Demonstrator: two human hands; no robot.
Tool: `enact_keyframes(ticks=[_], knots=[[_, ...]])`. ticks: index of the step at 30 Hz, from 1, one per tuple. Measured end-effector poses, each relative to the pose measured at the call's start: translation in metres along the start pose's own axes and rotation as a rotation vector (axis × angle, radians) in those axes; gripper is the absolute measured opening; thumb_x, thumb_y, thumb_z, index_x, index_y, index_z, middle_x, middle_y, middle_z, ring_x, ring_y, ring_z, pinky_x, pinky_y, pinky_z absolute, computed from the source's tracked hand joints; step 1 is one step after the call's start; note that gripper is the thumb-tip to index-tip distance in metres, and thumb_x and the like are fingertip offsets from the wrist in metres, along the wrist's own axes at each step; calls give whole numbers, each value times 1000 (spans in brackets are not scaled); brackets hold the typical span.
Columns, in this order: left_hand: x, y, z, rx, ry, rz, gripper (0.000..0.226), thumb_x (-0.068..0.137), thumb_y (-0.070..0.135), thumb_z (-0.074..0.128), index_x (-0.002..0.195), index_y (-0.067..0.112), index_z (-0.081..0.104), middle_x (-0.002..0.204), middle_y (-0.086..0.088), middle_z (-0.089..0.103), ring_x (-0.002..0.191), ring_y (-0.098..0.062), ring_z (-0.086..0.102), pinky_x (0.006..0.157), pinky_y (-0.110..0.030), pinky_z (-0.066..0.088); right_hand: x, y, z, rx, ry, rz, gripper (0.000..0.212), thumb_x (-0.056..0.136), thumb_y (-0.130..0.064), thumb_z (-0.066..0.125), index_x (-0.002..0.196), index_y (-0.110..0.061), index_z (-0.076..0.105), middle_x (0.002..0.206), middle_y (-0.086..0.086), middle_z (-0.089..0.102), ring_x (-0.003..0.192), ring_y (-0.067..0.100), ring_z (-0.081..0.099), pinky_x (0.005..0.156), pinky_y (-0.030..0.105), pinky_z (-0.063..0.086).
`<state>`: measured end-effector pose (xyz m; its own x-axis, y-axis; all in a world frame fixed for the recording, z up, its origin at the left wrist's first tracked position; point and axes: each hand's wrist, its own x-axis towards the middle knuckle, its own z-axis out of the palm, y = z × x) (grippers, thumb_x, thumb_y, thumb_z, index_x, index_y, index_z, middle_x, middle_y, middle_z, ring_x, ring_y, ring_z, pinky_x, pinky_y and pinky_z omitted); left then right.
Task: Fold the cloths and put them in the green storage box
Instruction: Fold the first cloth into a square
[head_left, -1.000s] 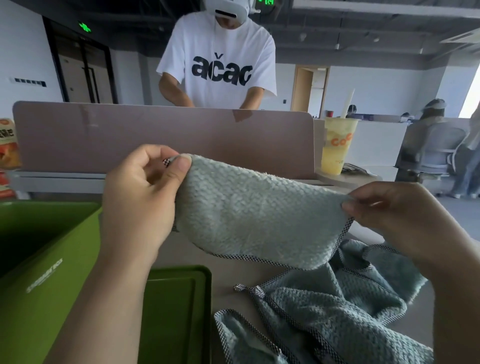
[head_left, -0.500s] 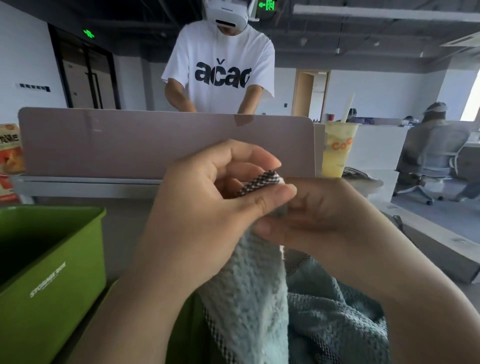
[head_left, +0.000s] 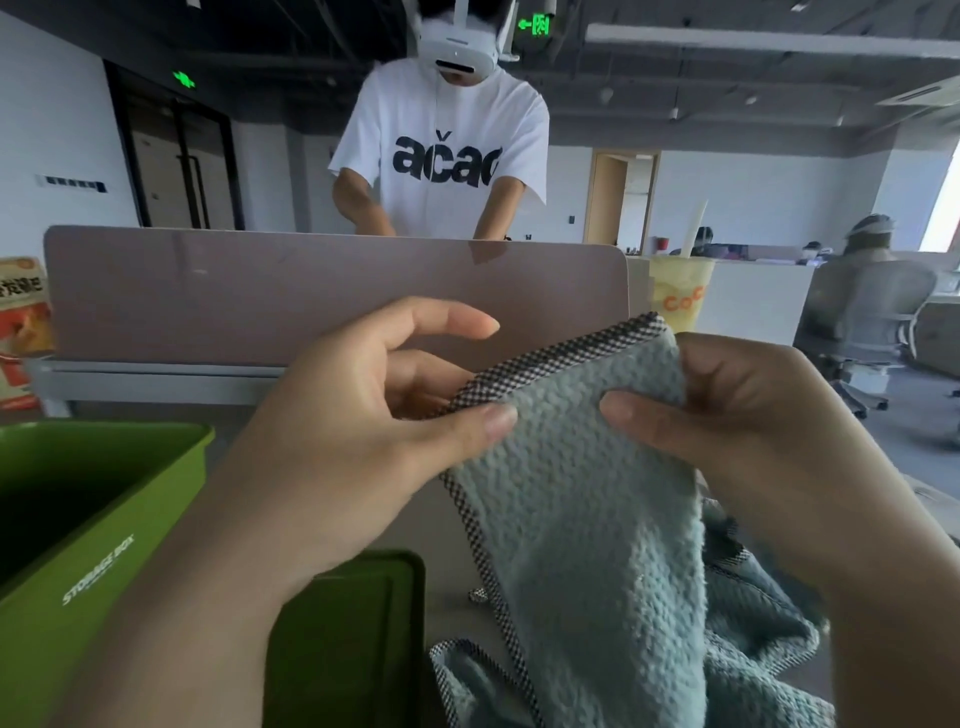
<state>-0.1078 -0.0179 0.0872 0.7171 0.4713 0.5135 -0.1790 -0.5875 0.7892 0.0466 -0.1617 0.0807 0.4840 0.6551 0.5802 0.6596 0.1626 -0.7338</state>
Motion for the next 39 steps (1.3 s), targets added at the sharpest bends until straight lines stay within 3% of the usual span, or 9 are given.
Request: enact_keyframes(ticks=[5,7,10,12,16,21,30,36,39], knots=[[1,2,3,12,74,44,44,60,44,81,98,49,62,82,12,76,79,-12,71,88,-52,50,2,5,-3,-8,50,-78,46,62,-49,80,102,-31,66,92,18,70,81,44,64,85,60,51],[0,4,4,28,95,50,45,56,49,83,97,50,62,80,15,75,79,-7,71,88,-47,50,1,2,-1,22,67,-144,45,69,-41,77,112,-44,62,94,11,71,74,43,60,83,43,57],[0,4,4,54,131,55,43,52,53,70,94,52,62,78,20,73,73,-1,68,81,-36,47,-3,-5,1,-14,128,-236,30,73,-29,76,99,-42,67,83,-8,73,55,32,48,54,21,48],[1,3,3,64,142,58,42,52,54,69,93,53,63,78,21,73,68,1,66,75,-31,43,-5,-8,2,-29,148,-236,15,72,-31,73,85,-38,72,62,3,64,44,18,39,48,14,37],[1,1,4,85,152,70,42,50,56,68,92,53,64,79,20,73,76,-6,68,75,-27,41,-6,-7,2,-83,74,-180,15,67,-44,77,80,-37,72,49,2,48,43,12,37,45,18,34],[0,1,4,108,148,77,45,49,61,73,93,53,64,82,19,72,79,-9,69,79,-32,47,-3,-5,6,-118,87,-195,32,61,-58,71,76,-30,70,81,22,67,73,44,59,65,56,53],[-2,7,7,217,166,93,31,49,56,66,78,45,69,83,47,58,84,26,53,58,9,30,-4,-12,4,-152,176,-182,28,66,-48,78,72,-21,69,68,10,70,62,37,61,56,46,48],[-1,6,5,121,191,71,37,47,62,64,80,49,71,75,32,69,77,12,64,64,-15,43,-5,-12,3,-133,207,-197,18,68,-38,74,72,-21,69,67,4,71,59,37,59,52,46,48],[-2,7,5,129,249,101,28,51,62,61,77,56,68,70,32,68,77,13,63,62,-10,38,-5,-16,1,-102,209,-206,15,69,-33,78,71,-21,70,67,-3,72,52,31,57,46,38,48]])
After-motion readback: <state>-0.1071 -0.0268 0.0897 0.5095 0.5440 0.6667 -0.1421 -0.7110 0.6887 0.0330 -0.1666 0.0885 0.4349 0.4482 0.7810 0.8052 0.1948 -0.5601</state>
